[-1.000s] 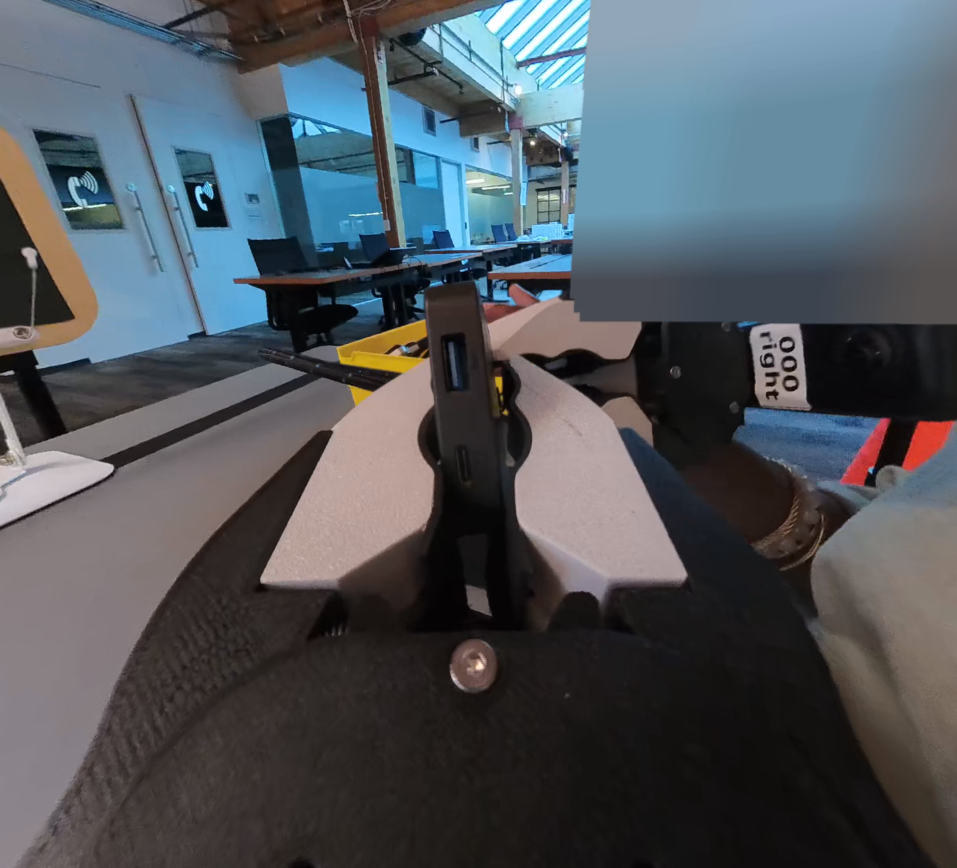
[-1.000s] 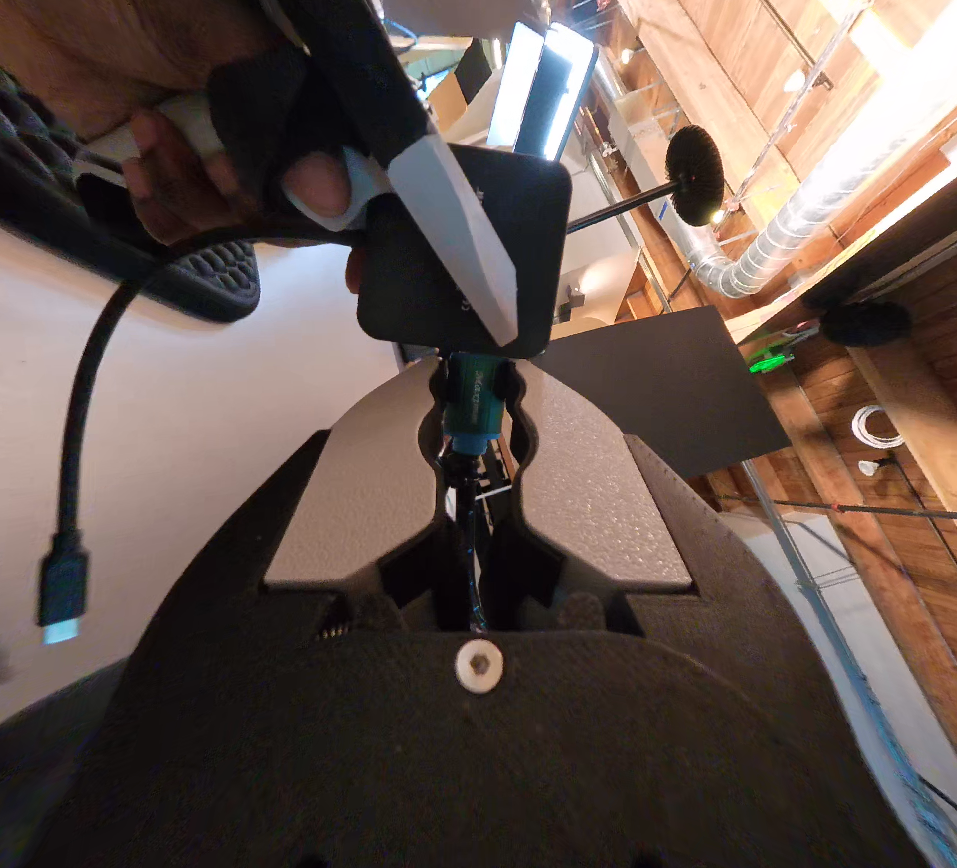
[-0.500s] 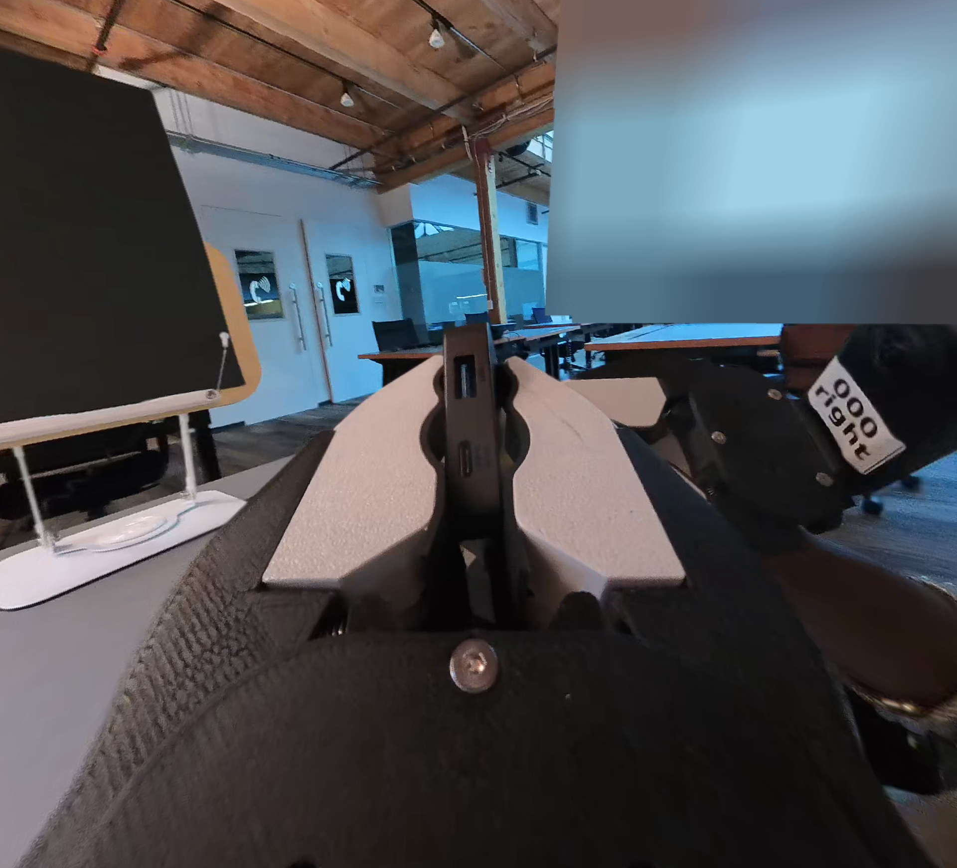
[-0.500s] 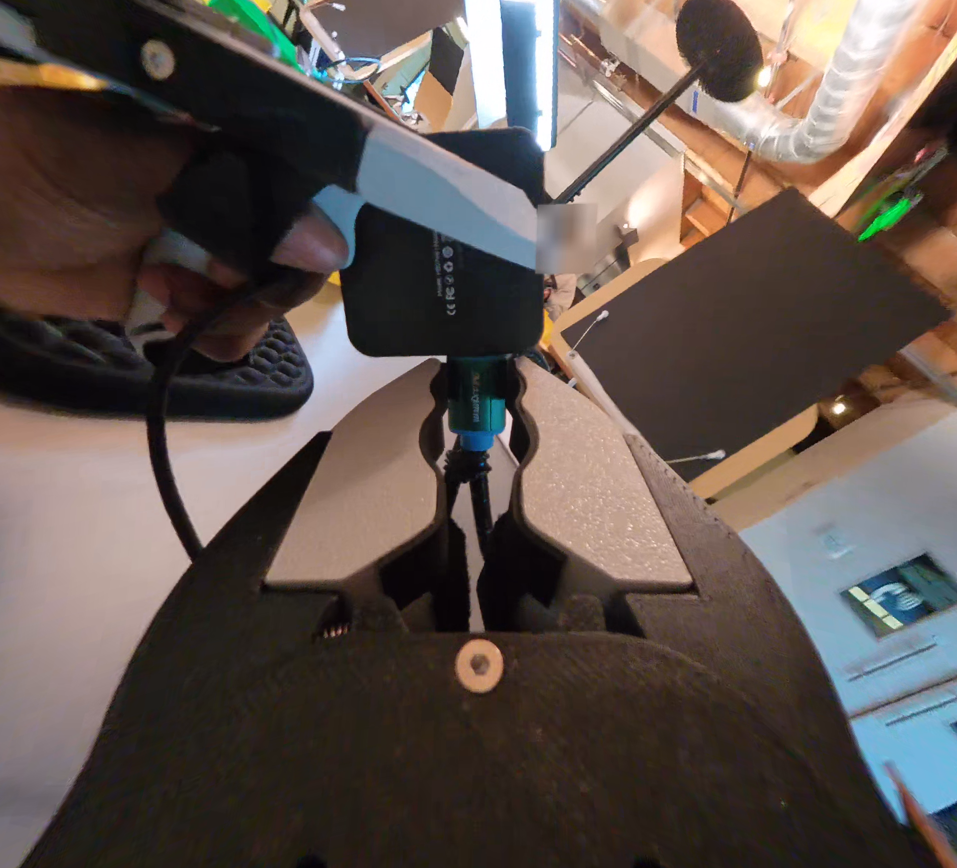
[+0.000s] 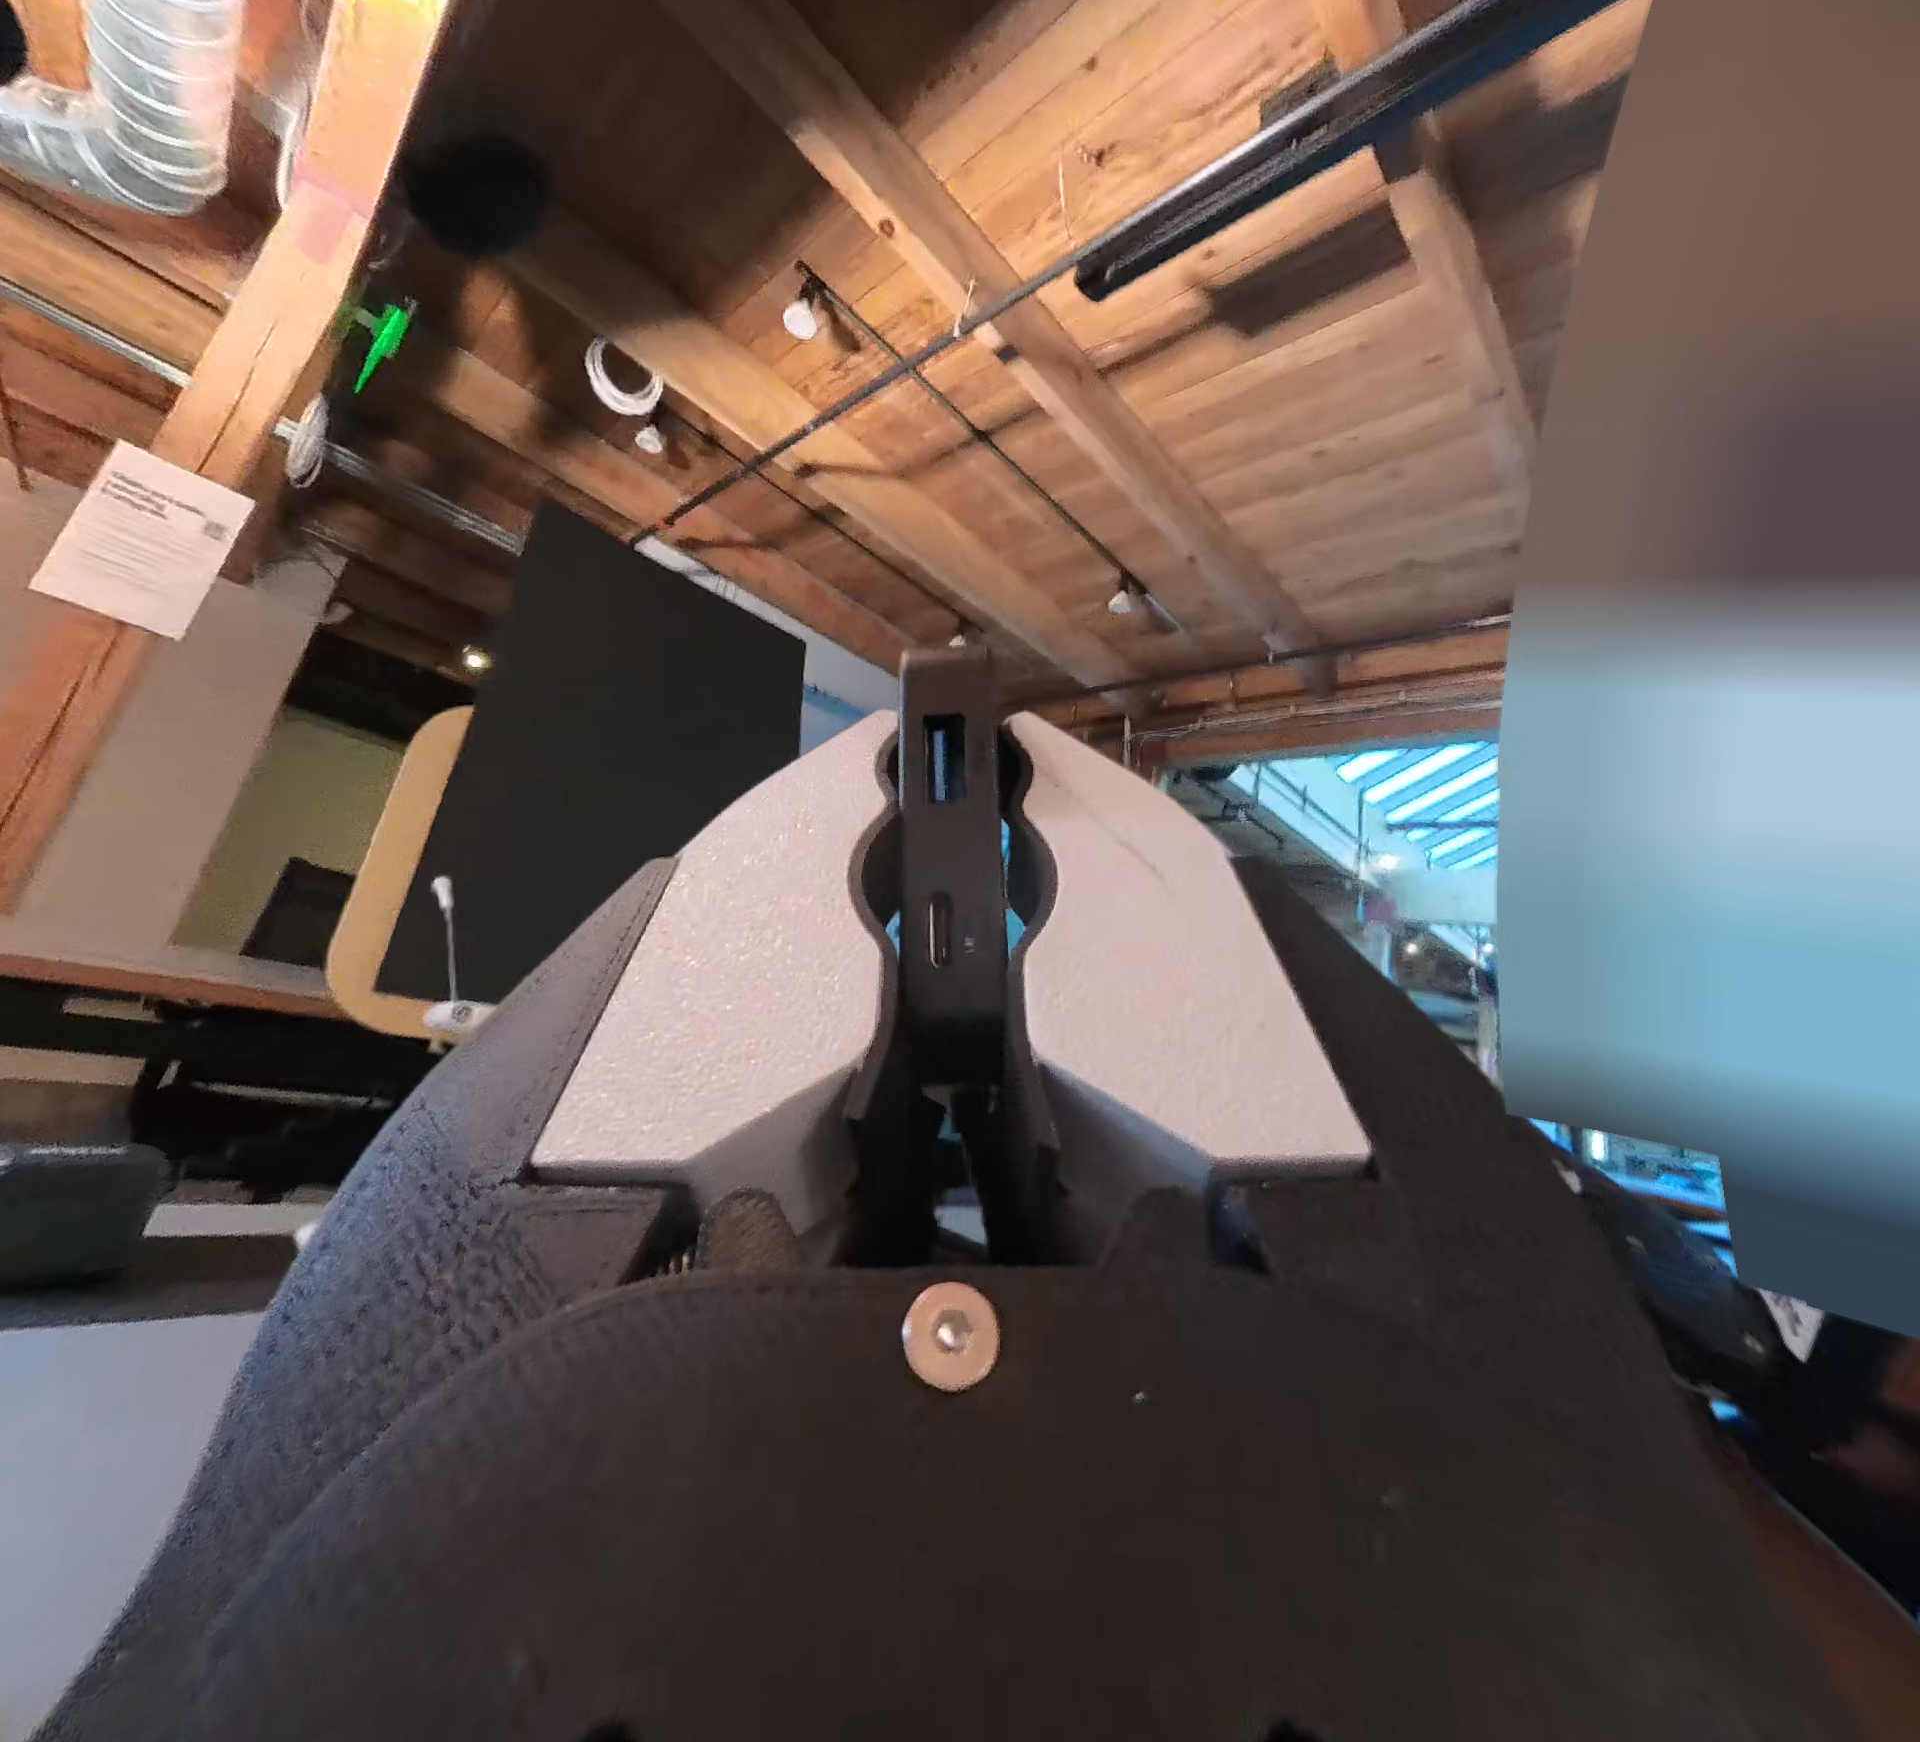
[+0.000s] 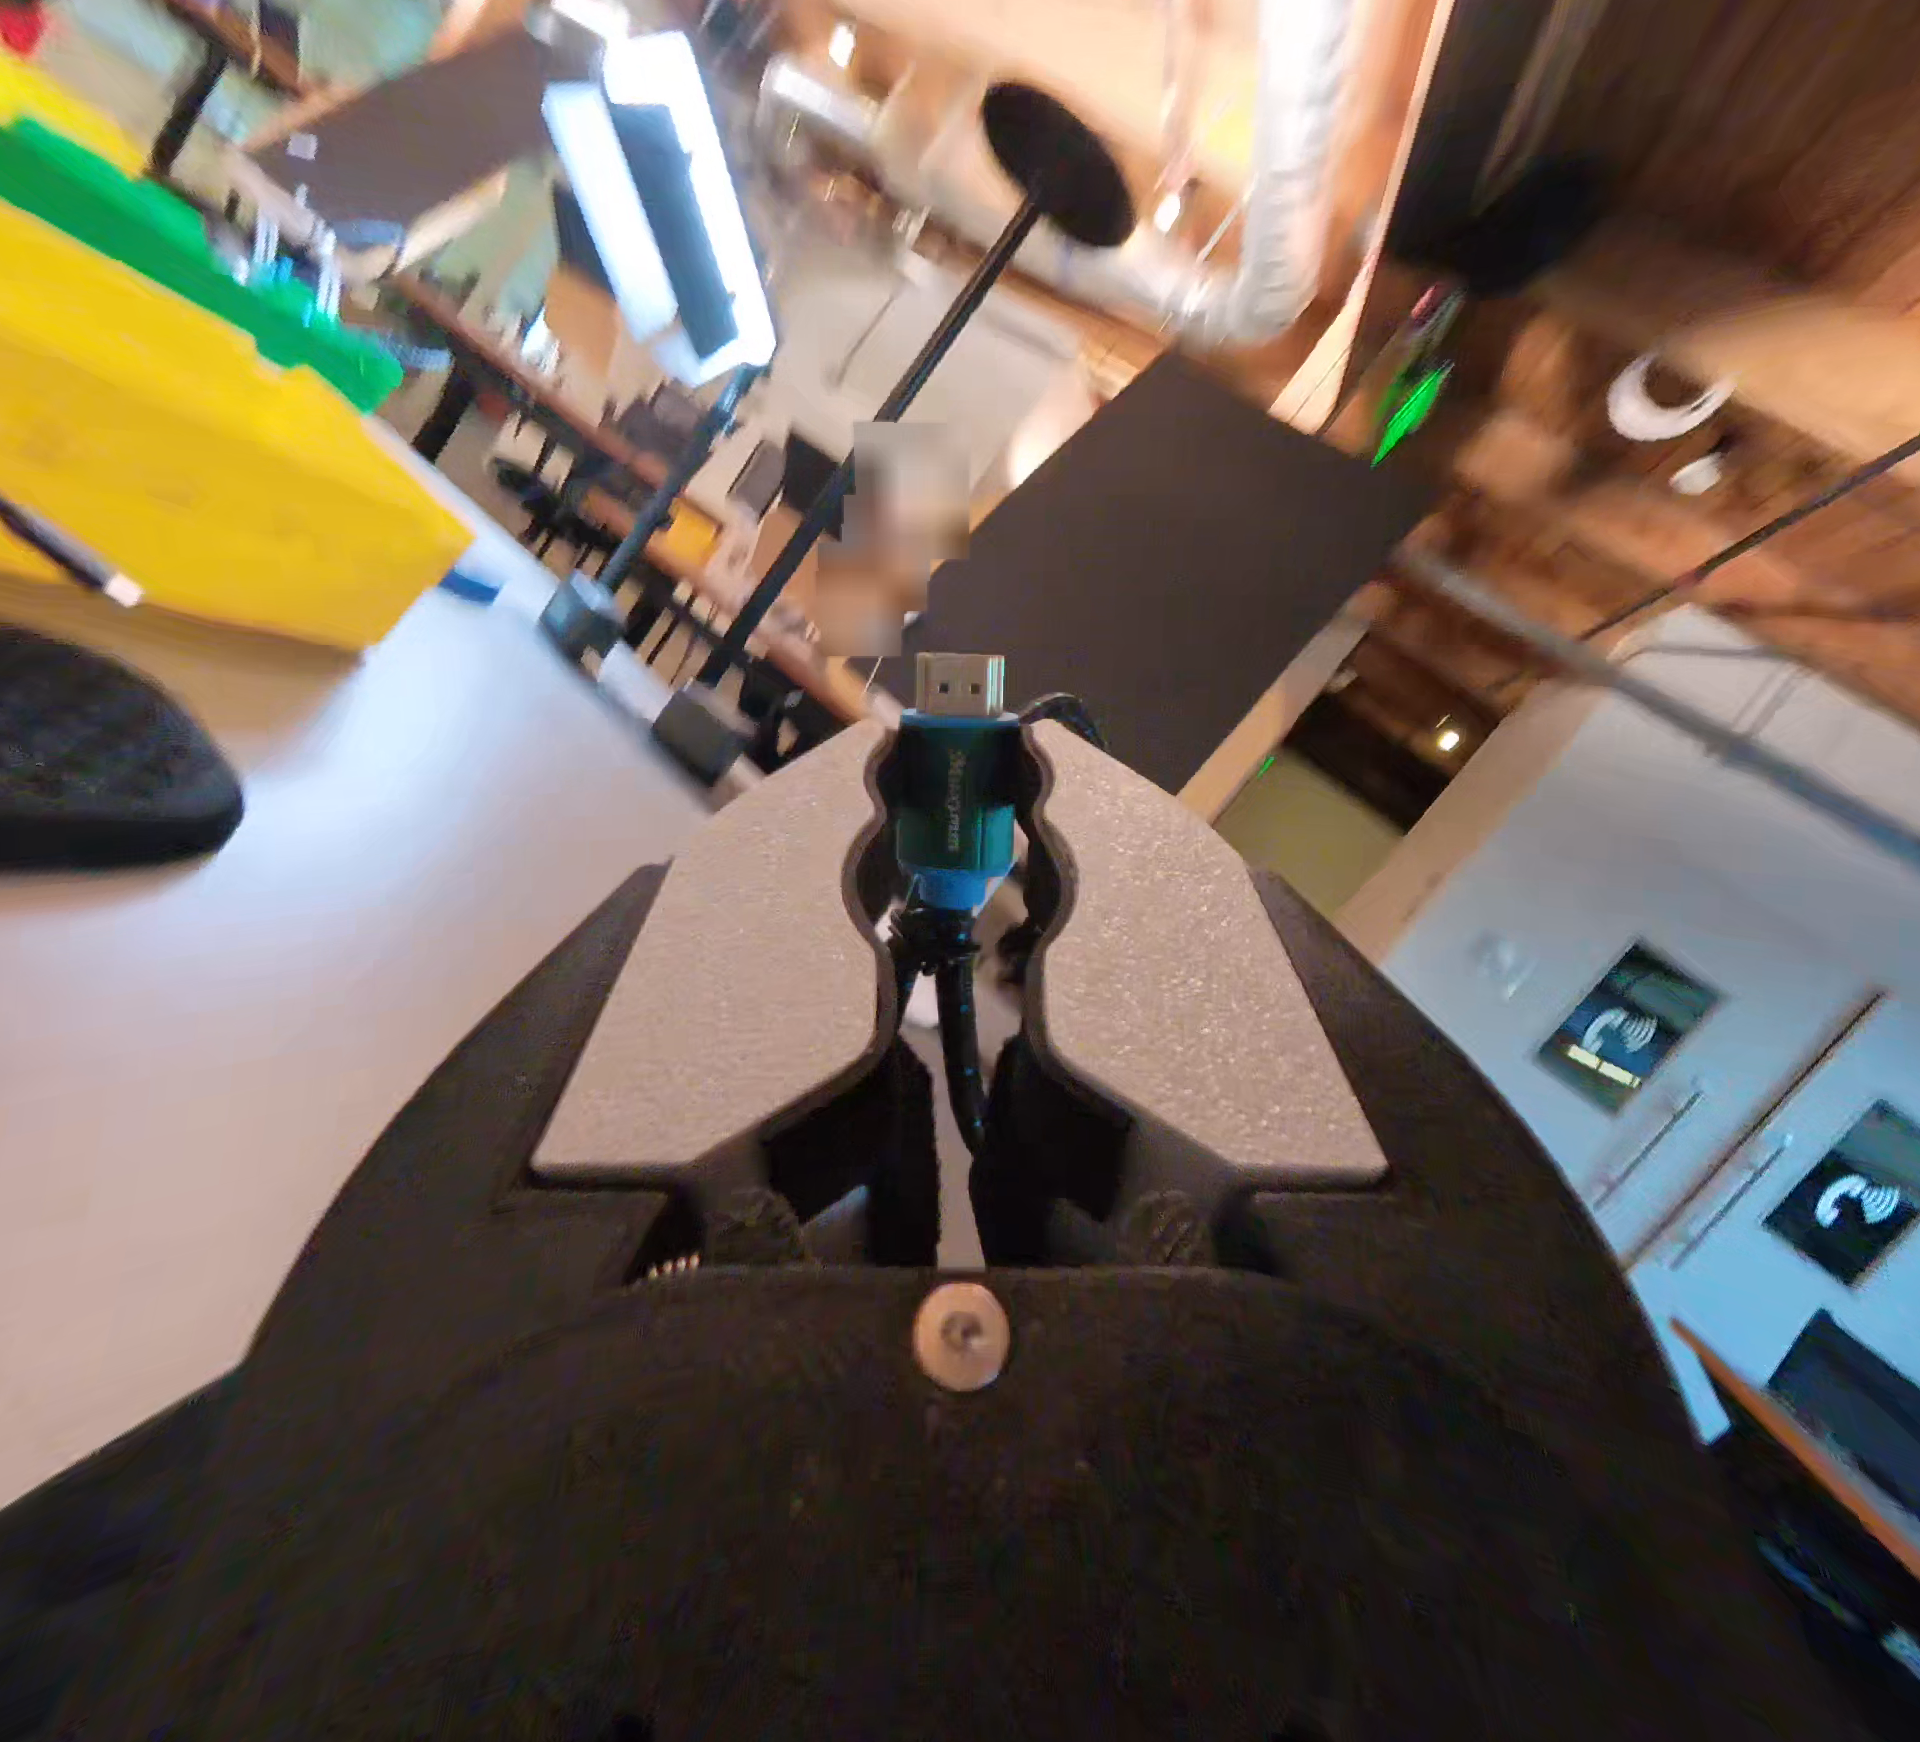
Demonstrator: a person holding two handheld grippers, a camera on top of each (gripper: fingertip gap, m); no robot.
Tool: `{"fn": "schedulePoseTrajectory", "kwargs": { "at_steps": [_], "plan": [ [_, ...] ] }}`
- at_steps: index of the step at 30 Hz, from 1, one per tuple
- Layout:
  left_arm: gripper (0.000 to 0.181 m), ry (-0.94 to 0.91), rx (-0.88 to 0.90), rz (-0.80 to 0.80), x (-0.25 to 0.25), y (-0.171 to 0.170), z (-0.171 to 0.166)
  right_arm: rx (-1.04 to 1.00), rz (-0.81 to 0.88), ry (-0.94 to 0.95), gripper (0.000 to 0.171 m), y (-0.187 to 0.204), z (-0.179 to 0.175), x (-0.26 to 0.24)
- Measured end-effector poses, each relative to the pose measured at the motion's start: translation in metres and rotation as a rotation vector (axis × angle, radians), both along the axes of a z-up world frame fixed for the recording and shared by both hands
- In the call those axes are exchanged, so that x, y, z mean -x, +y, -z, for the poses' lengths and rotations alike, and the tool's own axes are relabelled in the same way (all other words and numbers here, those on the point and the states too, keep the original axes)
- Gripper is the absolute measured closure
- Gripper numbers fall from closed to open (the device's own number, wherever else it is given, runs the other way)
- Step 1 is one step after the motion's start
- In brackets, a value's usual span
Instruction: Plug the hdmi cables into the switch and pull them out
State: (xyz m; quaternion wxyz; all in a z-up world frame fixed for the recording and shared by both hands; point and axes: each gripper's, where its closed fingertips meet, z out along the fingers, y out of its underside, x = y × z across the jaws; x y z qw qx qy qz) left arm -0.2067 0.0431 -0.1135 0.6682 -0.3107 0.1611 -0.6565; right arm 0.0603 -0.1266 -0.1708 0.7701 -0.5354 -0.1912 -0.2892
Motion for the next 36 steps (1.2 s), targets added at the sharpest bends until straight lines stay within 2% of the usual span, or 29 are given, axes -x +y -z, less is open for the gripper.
{"fn": "schedulePoseTrajectory", "kwargs": {
  "at_steps": [3,7,11,14,19,22,25,26,28,30,31,34,36],
  "plan": [
    [0.167,-0.048,-0.024,0.031,0.002,-0.01,-0.003,-0.169,-0.007,0.007,0.15,-0.038,-0.028,-0.009],
    [0.167,-0.05,-0.045,0.057,-0.005,-0.02,-0.005,-0.406,0.15,0.062,0.15,-0.107,-0.062,-0.05],
    [0.167,-0.023,-0.044,0.055,-0.014,-0.021,-0.001,-0.434,0.375,0.219,0.15,-0.145,-0.054,-0.108],
    [0.167,-0.021,-0.034,0.07,-0.017,-0.021,-0.001,-0.302,0.538,0.348,0.149,-0.142,-0.021,-0.147],
    [0.166,0.016,-0.064,0.05,-0.02,-0.024,-0.001,-0.043,0.803,0.359,0.149,-0.123,0.034,-0.185],
    [0.166,0.031,-0.072,0.028,-0.022,-0.024,0.001,0.088,0.818,0.41,0.15,-0.098,0.066,-0.192],
    [0.167,0.03,-0.061,0.04,-0.023,-0.023,0.001,0.266,0.723,0.526,0.148,-0.065,0.103,-0.189],
    [0.167,0.028,-0.059,0.044,-0.023,-0.022,0.001,0.305,0.689,0.553,0.142,-0.057,0.111,-0.187],
    [0.167,0.028,-0.061,0.04,-0.022,-0.022,0.001,0.322,0.653,0.557,0.129,-0.053,0.113,-0.184],
    [0.166,0.032,-0.066,0.029,-0.022,-0.022,0.001,0.29,0.618,0.519,0.113,-0.056,0.1,-0.182],
    [0.166,0.034,-0.066,0.026,-0.022,-0.022,0.001,0.269,0.605,0.494,0.111,-0.061,0.091,-0.181],
    [0.166,0.034,-0.063,0.029,-0.023,-0.021,0.002,0.255,0.599,0.405,0.117,-0.085,0.07,-0.181],
    [0.166,0.036,-0.064,0.032,-0.023,-0.022,0.002,0.363,0.616,0.376,0.126,-0.107,0.074,-0.184]
  ]
}}
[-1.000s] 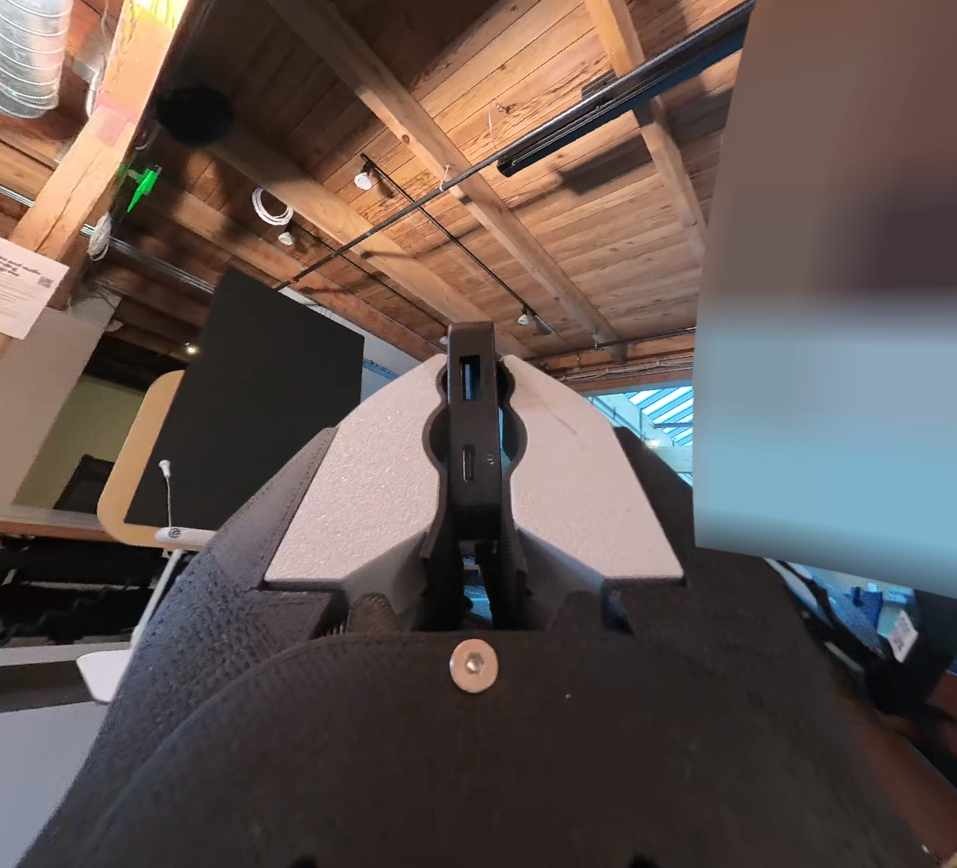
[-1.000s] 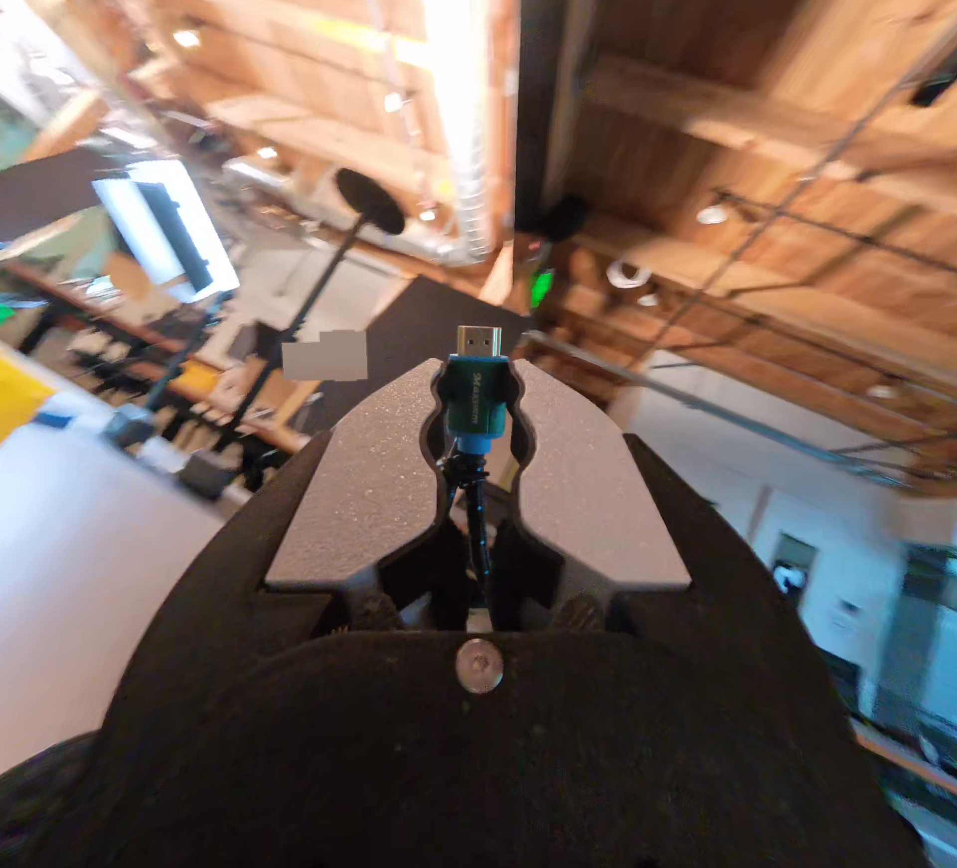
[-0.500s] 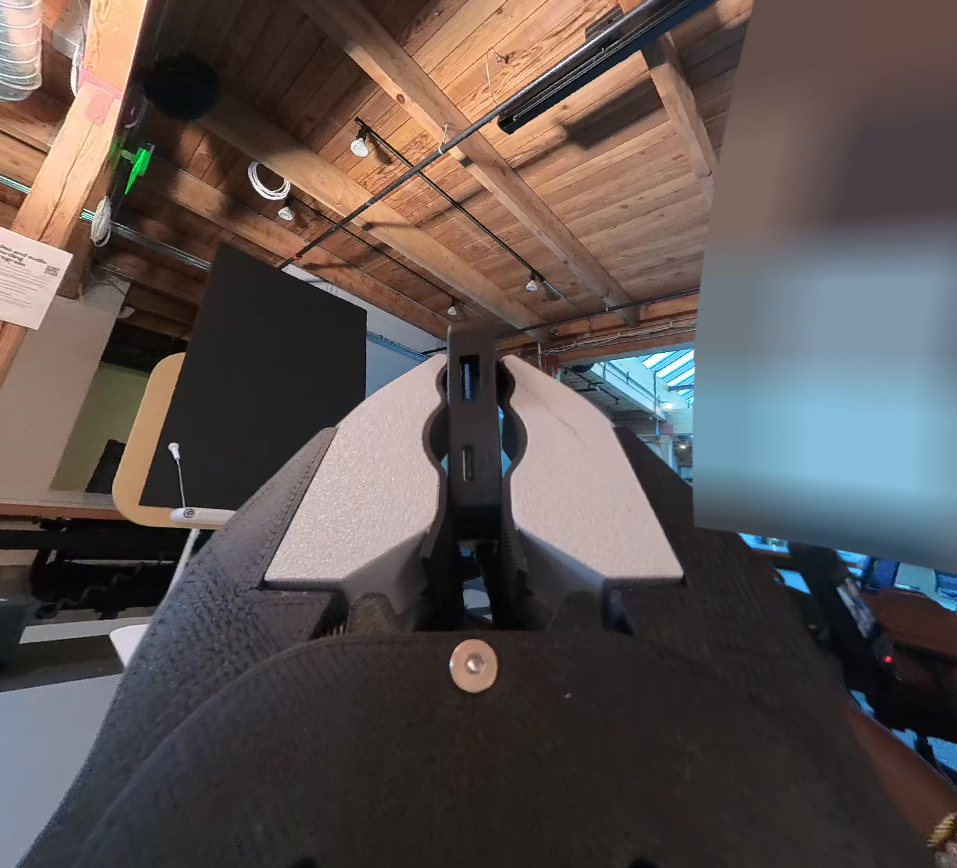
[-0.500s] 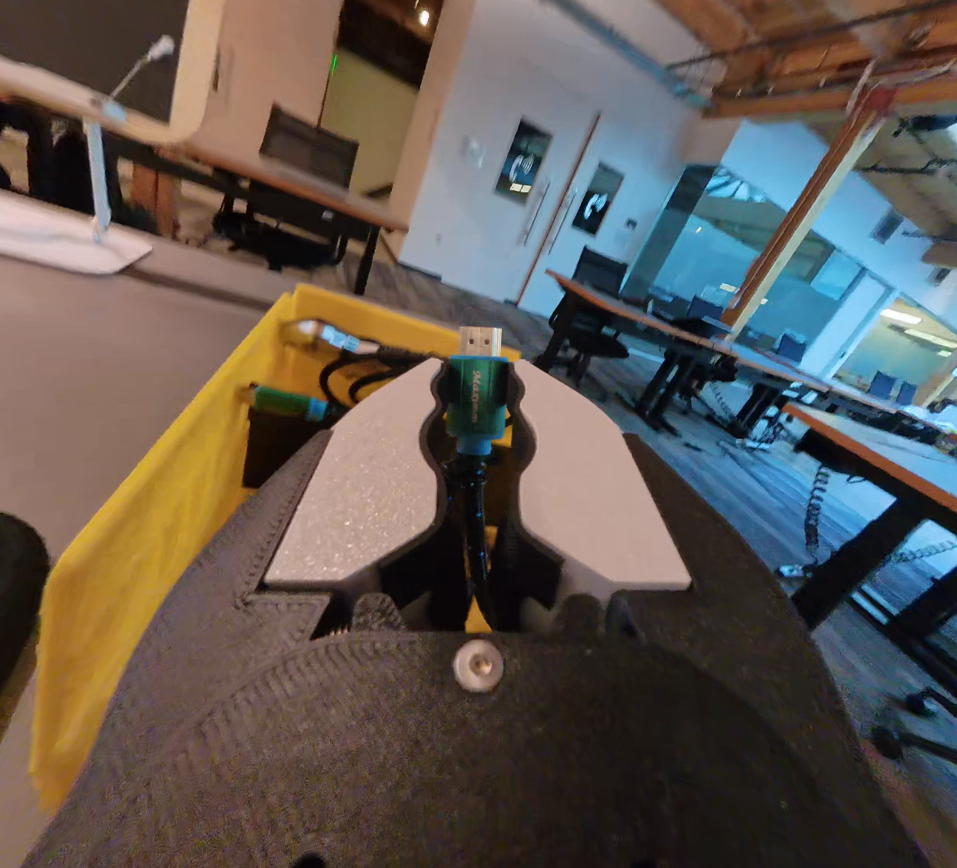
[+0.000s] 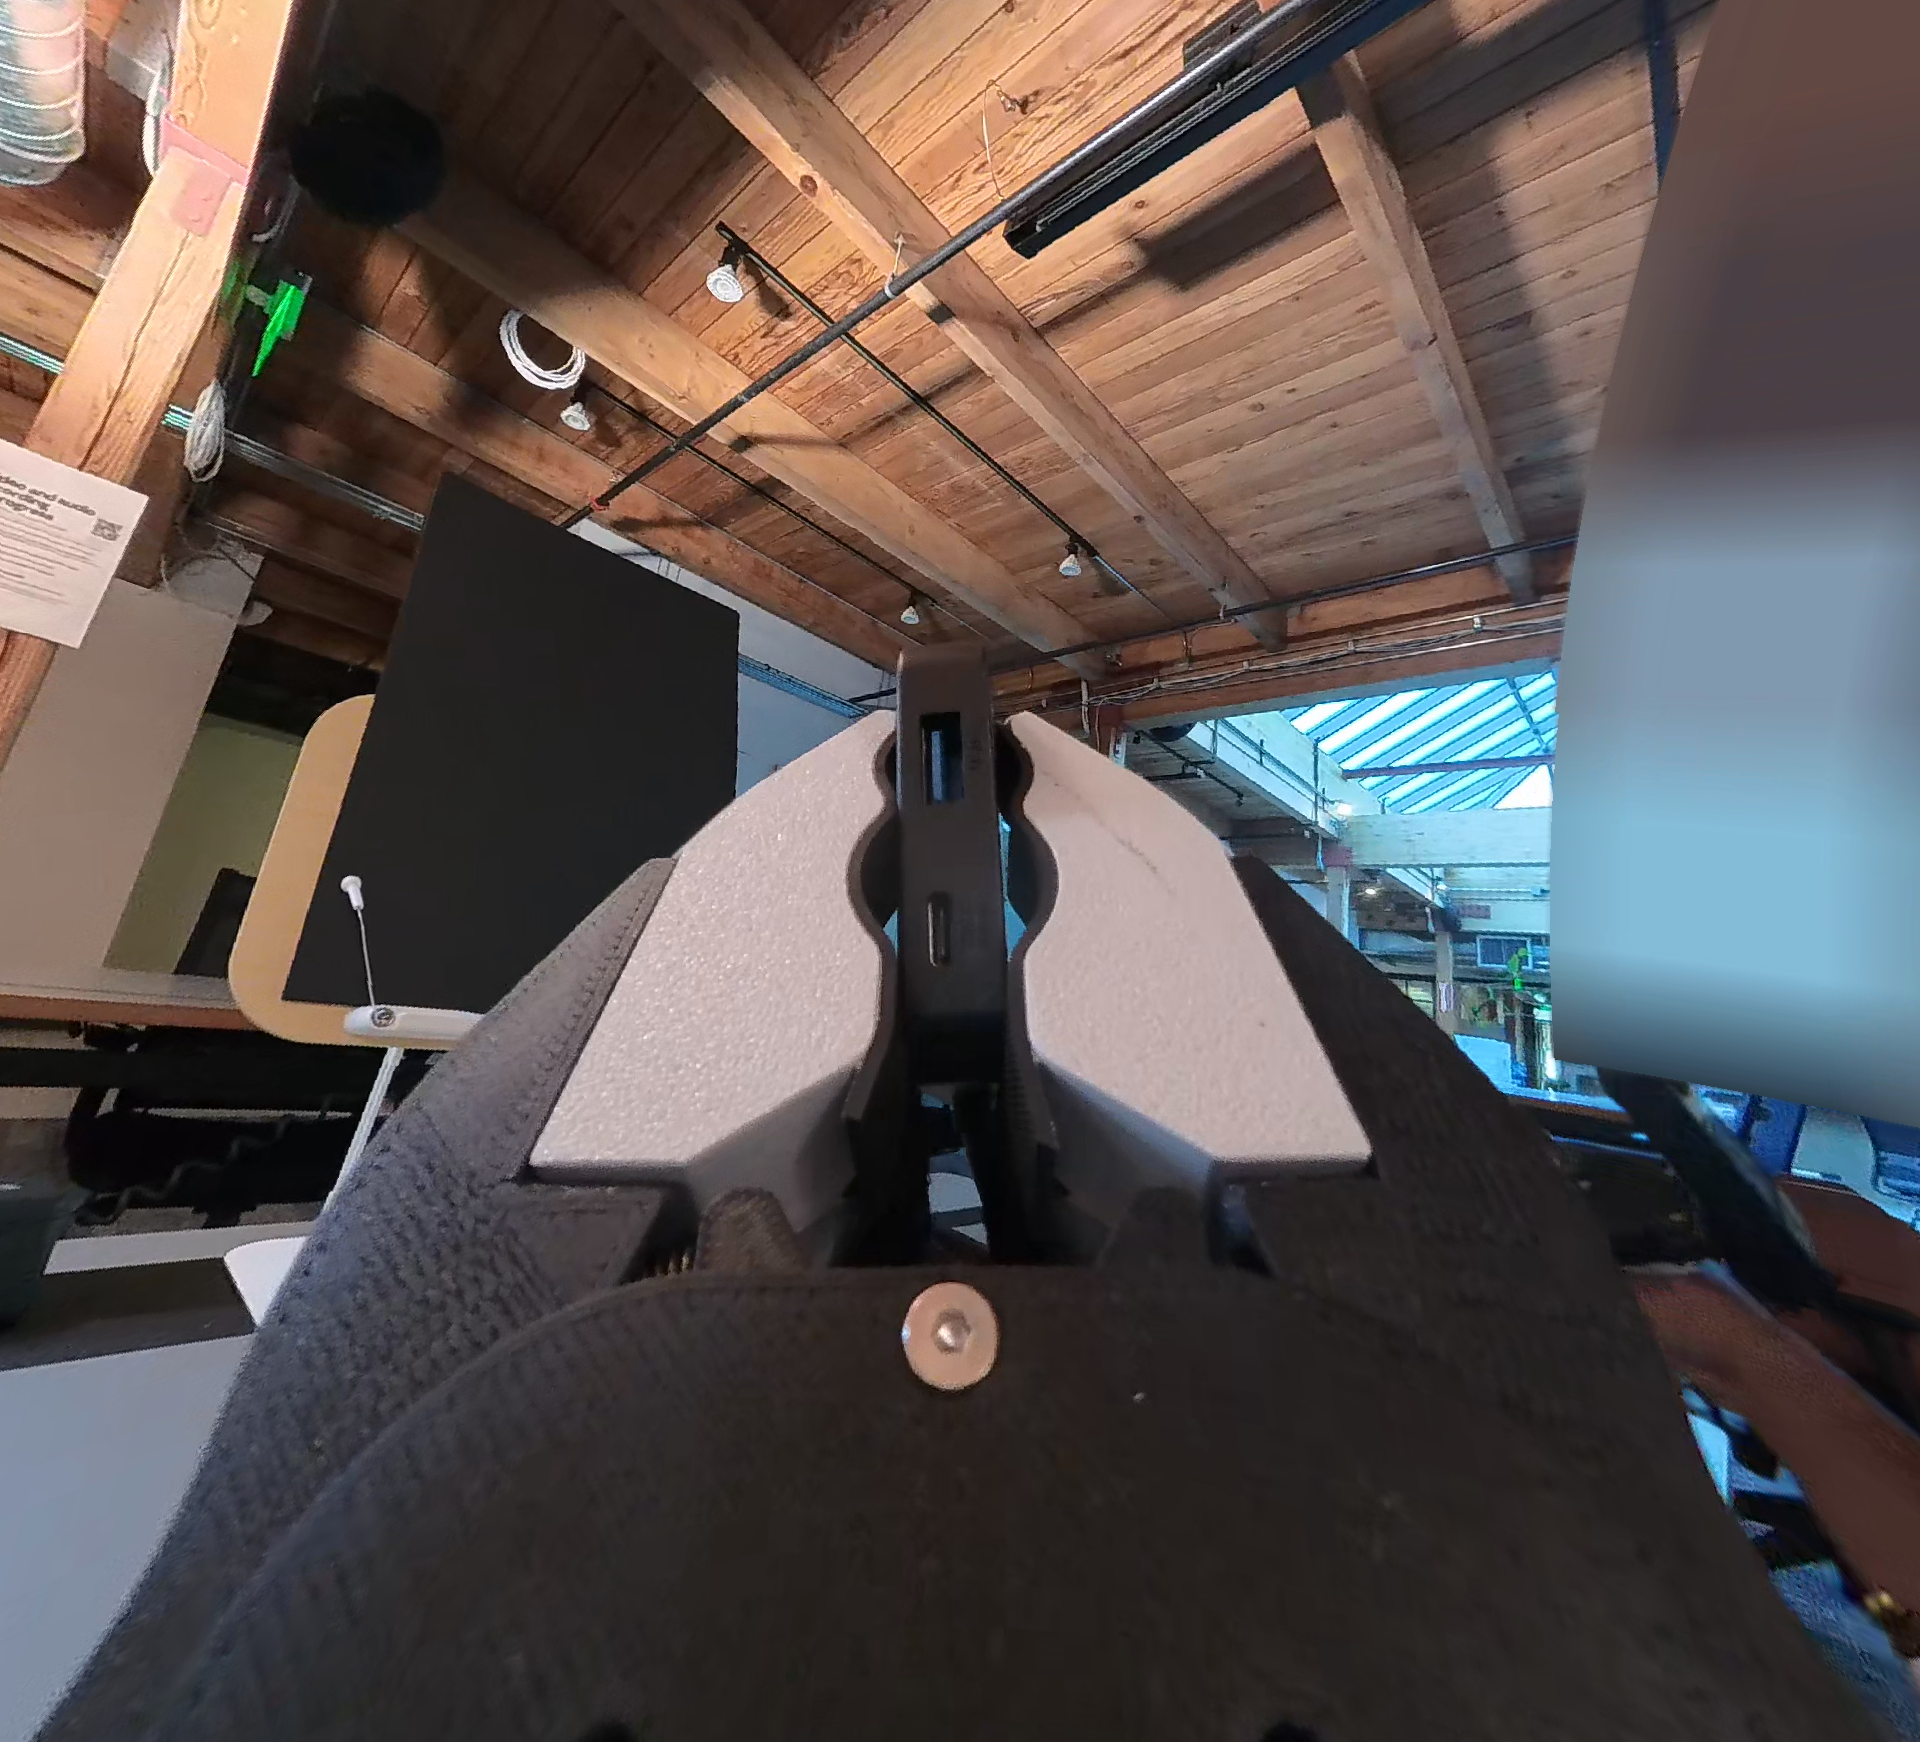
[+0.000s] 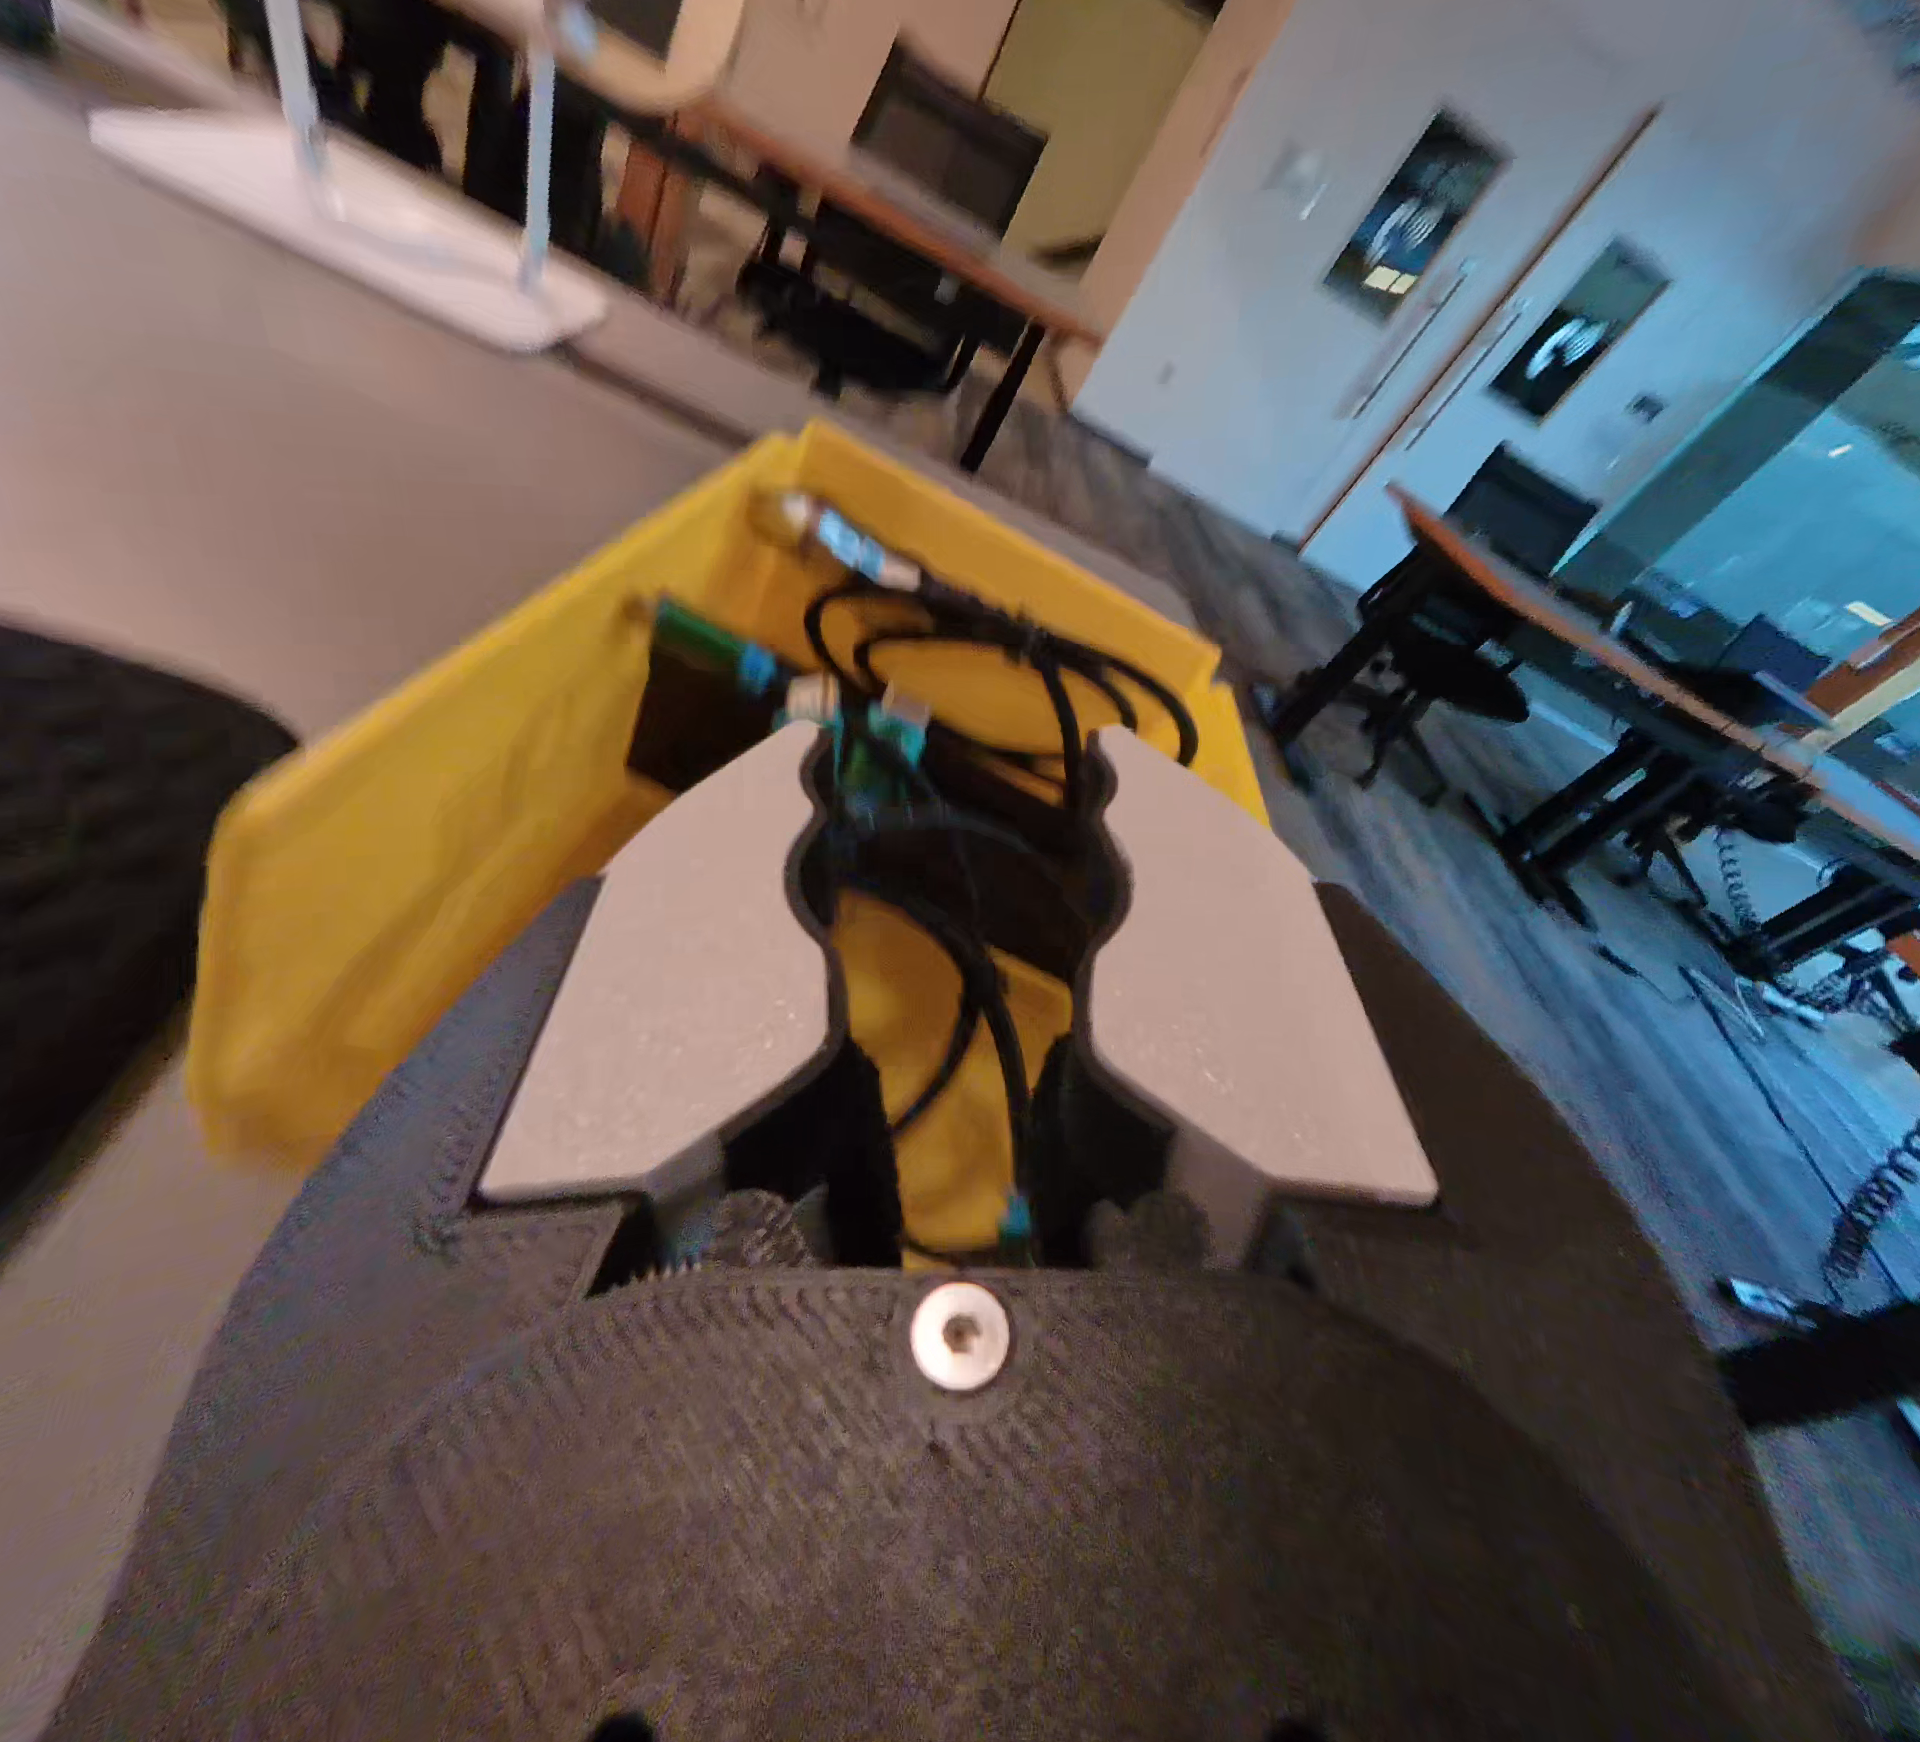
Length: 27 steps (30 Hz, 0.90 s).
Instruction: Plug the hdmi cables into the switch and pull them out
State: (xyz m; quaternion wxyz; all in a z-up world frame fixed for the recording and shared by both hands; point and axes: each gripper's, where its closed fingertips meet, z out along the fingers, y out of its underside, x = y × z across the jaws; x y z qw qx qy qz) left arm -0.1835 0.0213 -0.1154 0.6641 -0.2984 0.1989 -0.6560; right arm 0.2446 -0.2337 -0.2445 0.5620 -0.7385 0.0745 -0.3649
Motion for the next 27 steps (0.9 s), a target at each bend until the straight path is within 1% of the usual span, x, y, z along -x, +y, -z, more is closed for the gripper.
{"fn": "schedulePoseTrajectory", "kwargs": {
  "at_steps": [4,6,8,9,10,11,12,13,15,18,21,23,24,25,27],
  "plan": [
    [0.166,0.008,-0.002,0.0,-0.003,-0.001,0.001,0.382,-0.122,0.19,0.135,-0.038,0.052,0.015],
    [0.166,0.012,0.001,0.007,-0.005,-0.002,0.002,0.482,-0.141,0.212,0.14,-0.045,0.068,0.018],
    [0.166,0.018,0.003,0.014,-0.008,-0.003,0.002,0.462,-0.167,0.25,0.148,-0.035,0.076,0.019],
    [0.166,0.022,0.001,0.016,-0.009,-0.004,0.002,0.45,-0.213,0.278,0.15,-0.026,0.079,0.024],
    [0.166,0.026,-0.003,0.014,-0.01,-0.005,0.002,0.444,-0.268,0.293,0.15,-0.016,0.082,0.032],
    [0.166,0.03,-0.009,0.008,-0.01,-0.005,0.002,0.439,-0.3,0.289,0.152,-0.009,0.083,0.037],
    [0.166,0.035,-0.016,-0.003,-0.009,-0.005,0.001,0.435,-0.312,0.289,0.15,-0.002,0.085,0.038],
    [0.166,0.04,-0.021,-0.013,-0.009,-0.005,0.002,0.44,-0.314,0.304,0.148,0.003,0.089,0.039],
    [0.166,0.045,-0.019,-0.025,-0.009,-0.003,0.003,0.445,-0.265,0.291,0.147,0.01,0.09,0.032],
    [0.166,0.037,-0.008,-0.011,-0.009,-0.002,0.003,0.467,-0.239,0.28,0.145,0.011,0.092,0.031],
    [0.166,0.041,0.001,0.004,-0.012,-0.001,0.006,0.48,-0.17,0.228,0.14,0.001,0.079,0.026],
    [0.166,0.049,0.018,0.035,-0.019,-0.002,0.009,0.414,-0.138,0.147,0.138,0.001,0.053,0.027],
    [0.166,0.049,0.03,0.062,-0.023,-0.004,0.011,0.346,-0.151,0.102,0.138,0.006,0.036,0.033],
    [0.166,0.044,0.042,0.095,-0.027,-0.006,0.012,0.258,-0.194,0.063,0.136,0.015,0.017,0.044],
    [0.166,0.026,0.074,0.161,-0.034,-0.011,0.013,0.052,-0.374,-0.005,0.131,0.039,-0.022,0.084]
  ]
}}
